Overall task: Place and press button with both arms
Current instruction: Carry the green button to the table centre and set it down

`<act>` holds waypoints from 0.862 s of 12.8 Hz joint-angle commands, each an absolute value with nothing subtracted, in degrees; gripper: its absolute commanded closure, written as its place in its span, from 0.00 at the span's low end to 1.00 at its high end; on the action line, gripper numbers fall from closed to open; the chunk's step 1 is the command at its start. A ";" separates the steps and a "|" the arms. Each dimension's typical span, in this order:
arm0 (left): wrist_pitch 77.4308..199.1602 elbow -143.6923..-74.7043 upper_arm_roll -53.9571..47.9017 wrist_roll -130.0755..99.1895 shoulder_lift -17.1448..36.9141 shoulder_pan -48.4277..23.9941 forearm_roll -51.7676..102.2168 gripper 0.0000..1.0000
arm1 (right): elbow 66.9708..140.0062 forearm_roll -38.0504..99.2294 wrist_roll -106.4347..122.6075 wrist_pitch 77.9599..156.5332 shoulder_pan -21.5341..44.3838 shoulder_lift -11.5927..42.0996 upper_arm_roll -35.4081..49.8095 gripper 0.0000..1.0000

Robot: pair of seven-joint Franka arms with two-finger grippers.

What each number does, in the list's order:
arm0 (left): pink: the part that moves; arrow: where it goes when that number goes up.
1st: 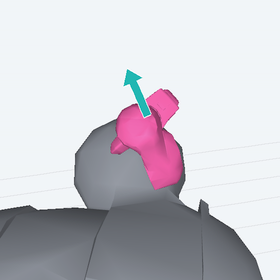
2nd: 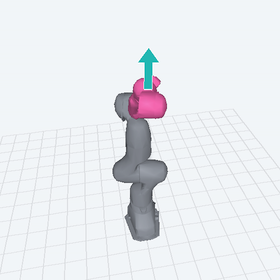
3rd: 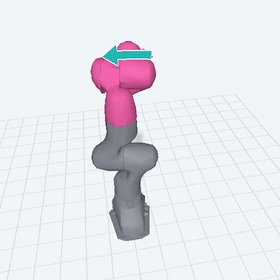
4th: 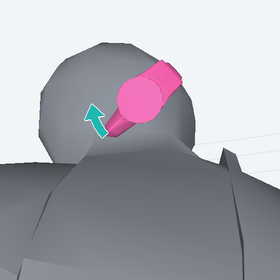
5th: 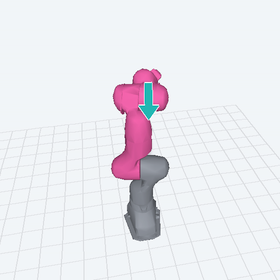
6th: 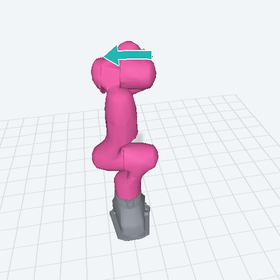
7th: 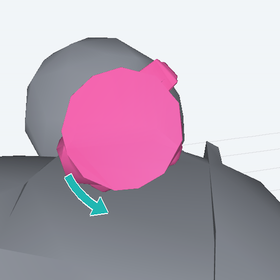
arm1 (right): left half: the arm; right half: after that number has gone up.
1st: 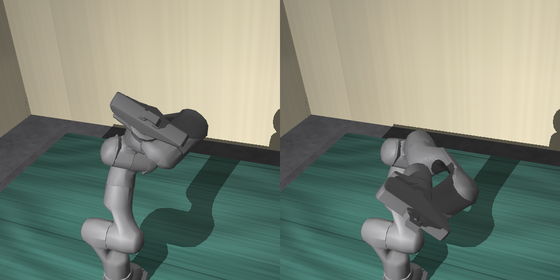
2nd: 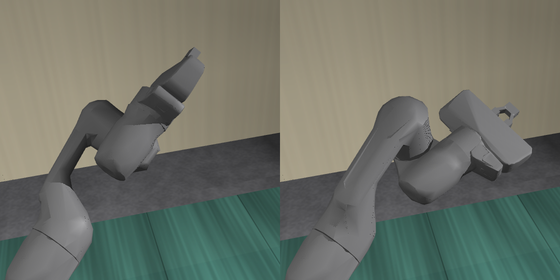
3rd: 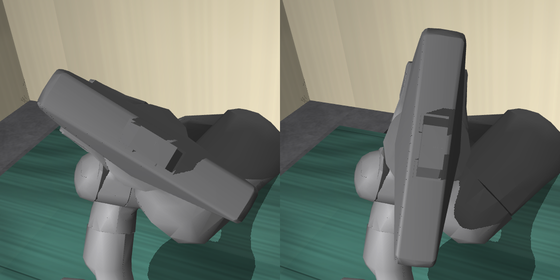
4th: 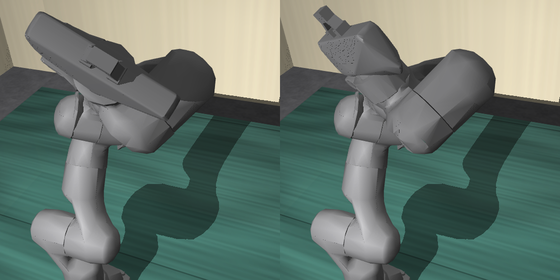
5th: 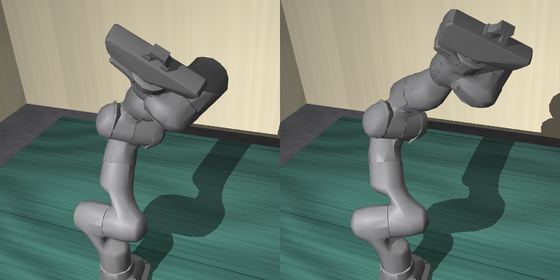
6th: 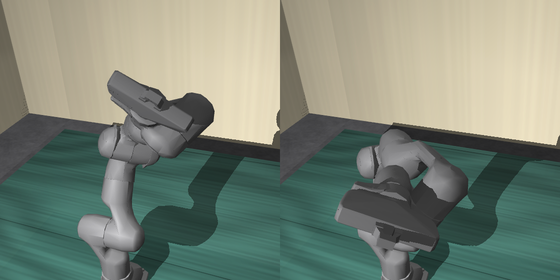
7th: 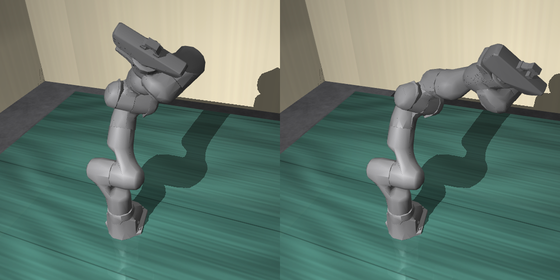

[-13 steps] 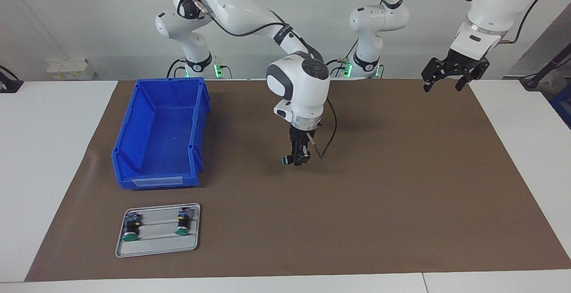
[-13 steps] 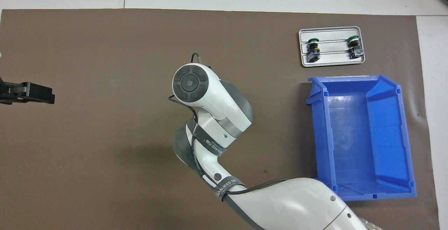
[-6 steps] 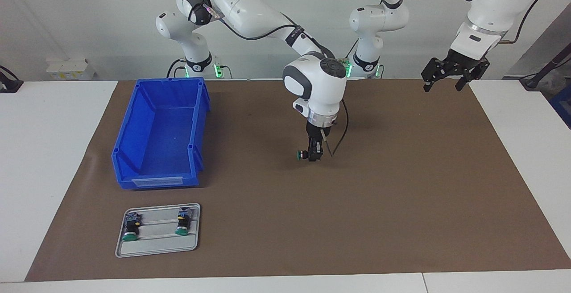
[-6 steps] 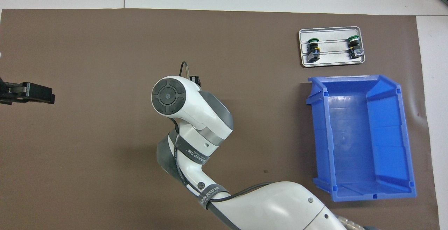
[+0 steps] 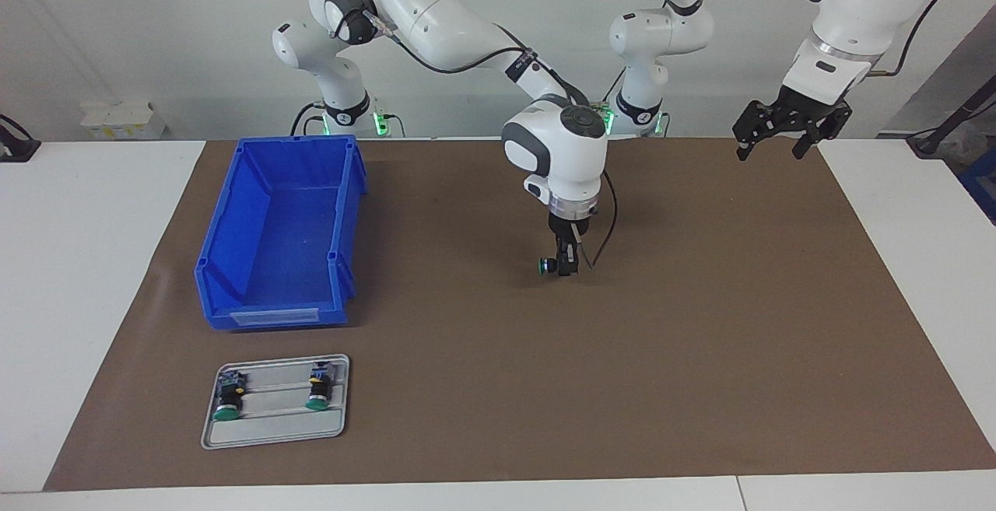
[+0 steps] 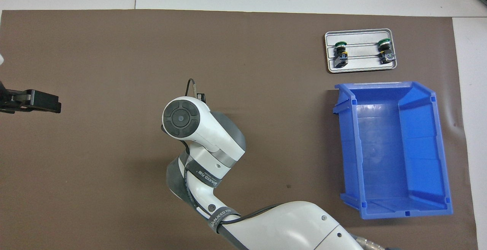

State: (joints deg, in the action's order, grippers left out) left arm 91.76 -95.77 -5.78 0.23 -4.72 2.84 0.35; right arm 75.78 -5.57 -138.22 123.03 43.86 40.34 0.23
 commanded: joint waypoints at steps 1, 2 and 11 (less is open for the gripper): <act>92.90 -97.21 -5.98 0.35 -5.98 2.55 -0.44 0.00 | 80.05 -5.01 -139.39 125.85 43.59 38.24 1.23 1.00; 92.90 -97.12 -6.15 1.05 -5.98 2.46 -0.44 0.00 | 81.63 -5.01 -139.31 126.73 43.59 37.71 1.75 1.00; 103.27 -108.10 -6.50 42.14 -7.73 -2.80 5.10 0.00 | 89.36 -4.66 -124.84 126.47 36.50 25.17 2.90 0.01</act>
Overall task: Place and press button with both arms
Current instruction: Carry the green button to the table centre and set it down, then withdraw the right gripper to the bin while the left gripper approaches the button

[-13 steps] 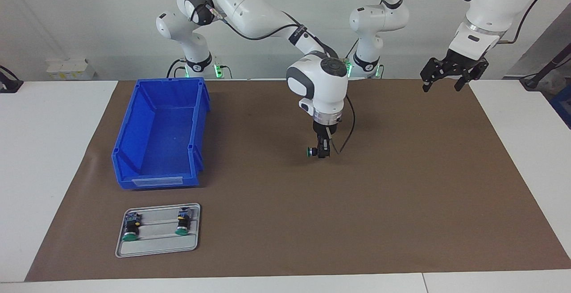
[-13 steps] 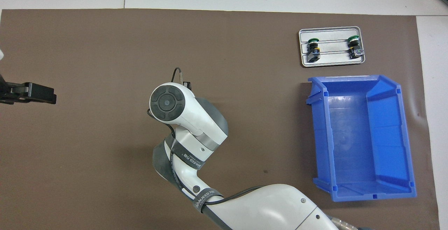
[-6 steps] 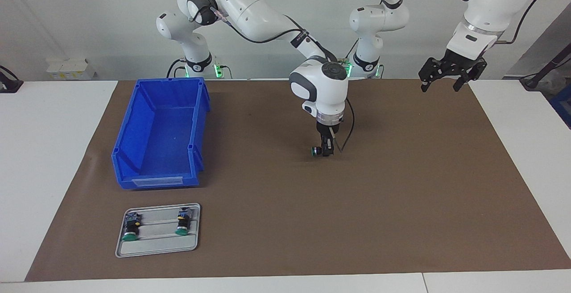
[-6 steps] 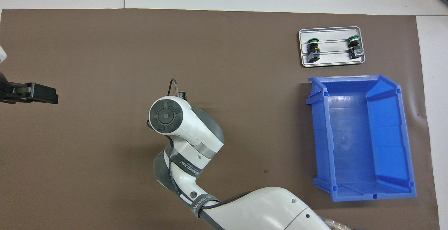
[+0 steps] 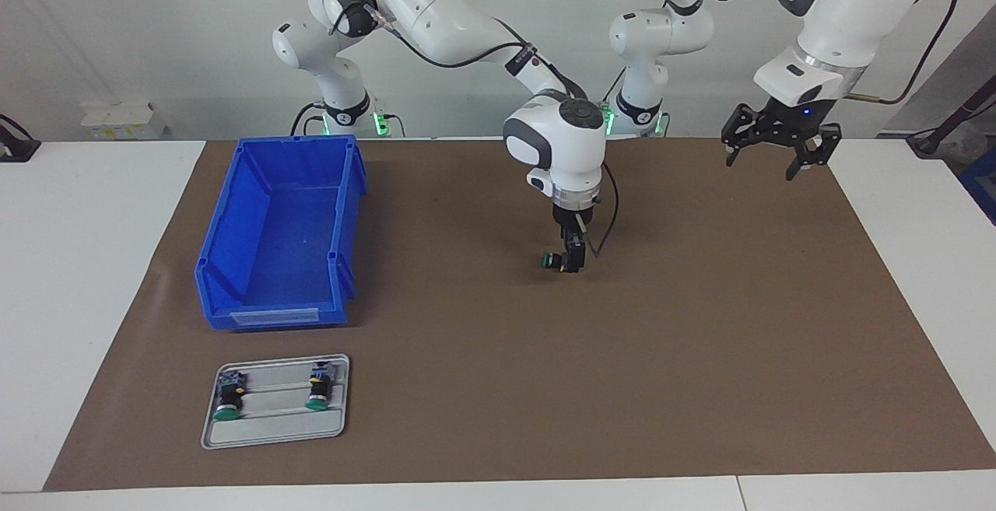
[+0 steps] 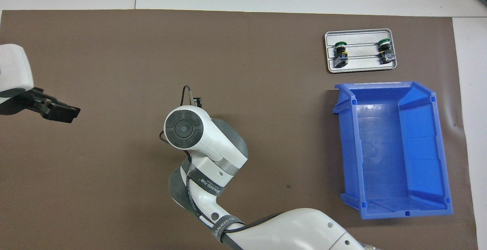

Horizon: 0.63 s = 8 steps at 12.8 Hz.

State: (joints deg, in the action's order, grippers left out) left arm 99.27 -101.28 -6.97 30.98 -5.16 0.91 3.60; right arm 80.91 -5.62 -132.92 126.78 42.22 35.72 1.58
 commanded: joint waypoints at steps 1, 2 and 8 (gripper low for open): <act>103.62 -108.98 -6.59 44.45 -7.73 -3.51 5.10 0.00 | 91.91 -3.88 -121.15 126.47 35.26 22.53 2.90 0.01; 105.28 -110.03 -6.59 44.65 -7.73 -5.34 5.18 0.00 | 93.50 -2.91 -117.98 126.39 33.50 20.50 2.81 0.01; 114.24 -113.99 -6.50 46.22 -2.83 -14.83 5.36 0.00 | 96.32 -2.02 -98.64 119.97 25.68 12.84 2.81 0.01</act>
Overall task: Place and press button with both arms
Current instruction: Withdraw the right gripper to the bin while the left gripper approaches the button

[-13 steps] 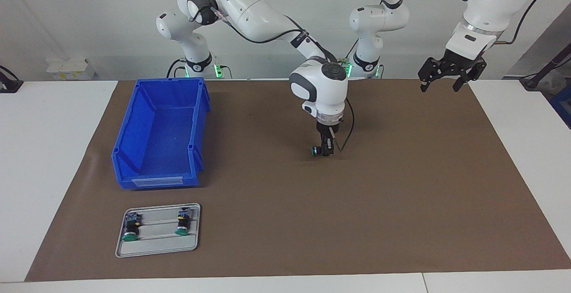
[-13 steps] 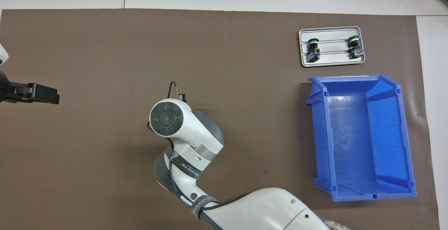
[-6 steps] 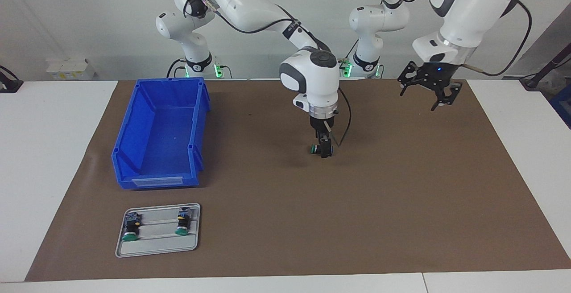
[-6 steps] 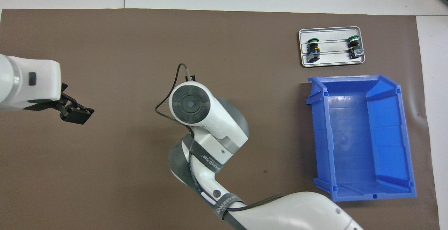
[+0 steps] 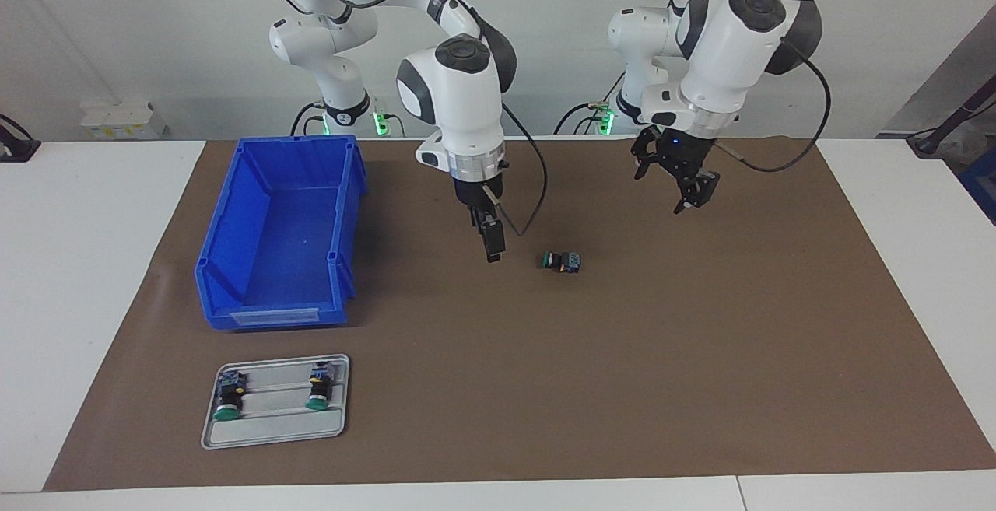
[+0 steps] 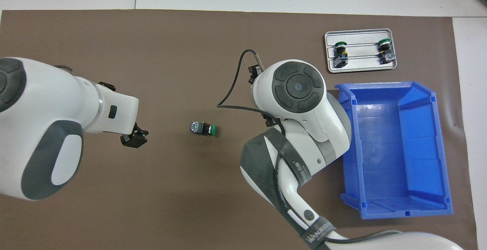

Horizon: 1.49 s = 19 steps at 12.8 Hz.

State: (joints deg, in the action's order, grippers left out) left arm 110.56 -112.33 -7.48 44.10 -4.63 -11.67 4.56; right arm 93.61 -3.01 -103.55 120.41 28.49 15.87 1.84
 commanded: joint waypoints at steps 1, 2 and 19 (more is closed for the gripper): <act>116.95 -114.60 -6.50 46.40 -1.51 -16.51 5.36 0.00 | 97.29 -2.02 -95.57 119.97 24.45 11.53 2.81 0.01; 119.85 -115.83 -6.50 47.28 -0.97 -17.65 5.36 0.00 | 98.77 -1.93 -91.97 119.88 23.13 10.12 2.81 0.01; 135.79 -118.83 -6.15 61.26 11.76 -25.92 4.66 0.00 | 99.24 -0.97 -9.15 102.14 0.44 -0.35 2.02 0.00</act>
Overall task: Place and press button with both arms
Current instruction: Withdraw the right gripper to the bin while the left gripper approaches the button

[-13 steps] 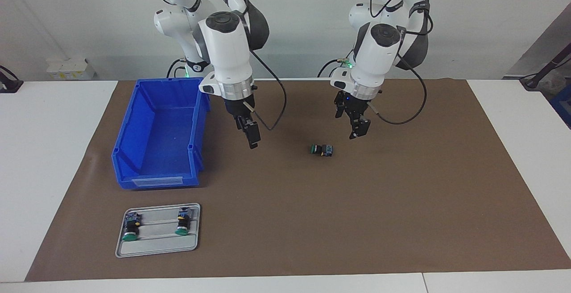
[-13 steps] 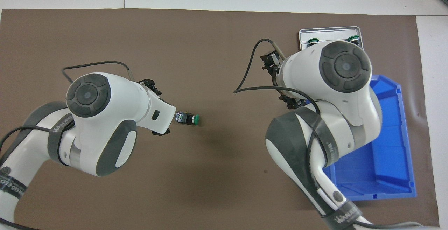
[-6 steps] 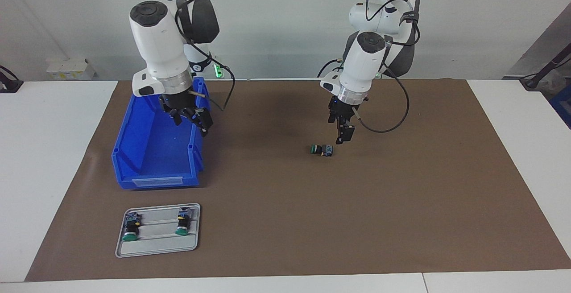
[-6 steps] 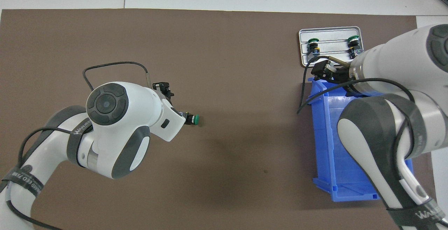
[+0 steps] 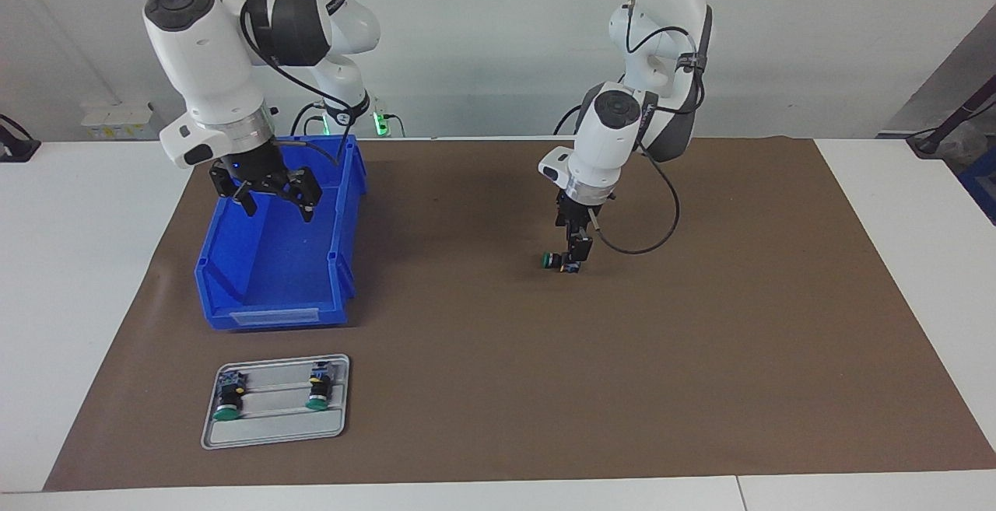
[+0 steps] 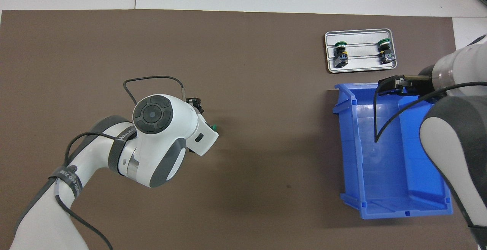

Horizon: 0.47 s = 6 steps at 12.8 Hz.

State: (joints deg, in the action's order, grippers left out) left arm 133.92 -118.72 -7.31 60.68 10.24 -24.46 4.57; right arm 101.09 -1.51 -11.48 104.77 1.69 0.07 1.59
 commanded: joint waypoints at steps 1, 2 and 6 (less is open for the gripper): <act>136.23 -118.92 -6.07 60.91 13.26 -26.71 4.66 0.00 | 97.49 -0.97 -9.05 99.95 -0.08 -0.26 2.02 0.00; 137.01 -119.09 -6.06 60.65 14.32 -26.81 4.57 0.00 | 95.56 -0.97 -9.14 98.10 -0.26 0.26 2.02 0.00; 137.89 -119.27 -6.15 60.73 14.59 -26.81 4.48 0.00 | 92.72 -1.32 -9.14 93.70 0.00 0.09 2.20 0.00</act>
